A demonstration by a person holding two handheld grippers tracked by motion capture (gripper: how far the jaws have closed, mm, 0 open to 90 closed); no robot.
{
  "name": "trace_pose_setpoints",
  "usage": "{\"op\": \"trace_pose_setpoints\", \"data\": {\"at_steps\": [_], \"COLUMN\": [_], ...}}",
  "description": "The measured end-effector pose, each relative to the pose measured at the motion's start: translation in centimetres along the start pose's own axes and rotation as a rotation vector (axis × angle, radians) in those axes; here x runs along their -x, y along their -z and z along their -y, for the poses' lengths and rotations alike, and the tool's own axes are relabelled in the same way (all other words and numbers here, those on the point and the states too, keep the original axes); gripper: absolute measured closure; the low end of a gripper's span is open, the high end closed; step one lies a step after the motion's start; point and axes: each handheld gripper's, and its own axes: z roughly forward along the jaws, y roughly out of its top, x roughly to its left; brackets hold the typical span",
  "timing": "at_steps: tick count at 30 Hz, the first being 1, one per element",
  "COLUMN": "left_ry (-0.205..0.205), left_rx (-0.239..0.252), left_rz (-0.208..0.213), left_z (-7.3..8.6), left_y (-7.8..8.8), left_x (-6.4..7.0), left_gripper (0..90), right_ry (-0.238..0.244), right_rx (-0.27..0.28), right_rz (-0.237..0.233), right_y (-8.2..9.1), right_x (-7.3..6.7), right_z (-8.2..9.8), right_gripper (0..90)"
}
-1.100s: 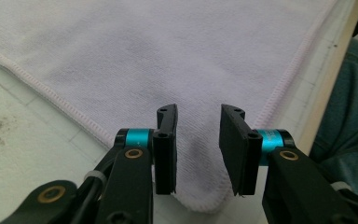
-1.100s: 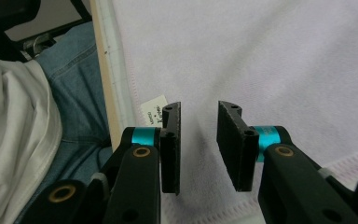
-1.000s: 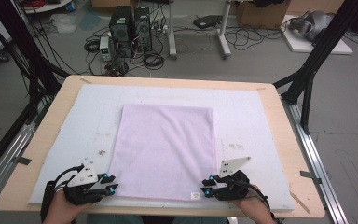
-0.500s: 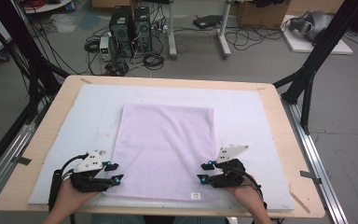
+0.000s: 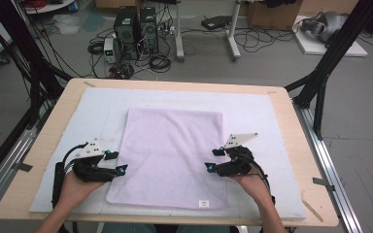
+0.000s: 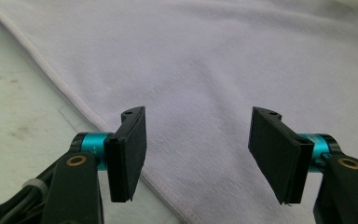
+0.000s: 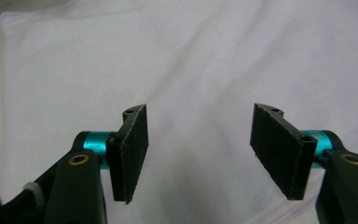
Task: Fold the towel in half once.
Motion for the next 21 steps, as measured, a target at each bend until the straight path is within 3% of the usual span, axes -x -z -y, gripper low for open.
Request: {"op": "trace_pose_setpoints", "data": {"at_steps": [8, 21], "left_ry": [0.007, 0.006], "left_rx": [0.016, 0.001], "left_rz": [-0.025, -0.031], "left_z": [-1.6, -2.5], "left_y": [0.2, -0.2], "left_x": [-0.9, -1.8], "left_gripper": [36.8, 37.0], "right_ry": [-0.015, 0.001], "right_rx": [0.022, -0.003], "right_rz": [0.047, 0.047], "right_y": [1.0, 0.8], "right_x": [1.8, 2.4], "right_z": [-1.9, -2.9], "right_gripper": [32.6, 33.3]}}
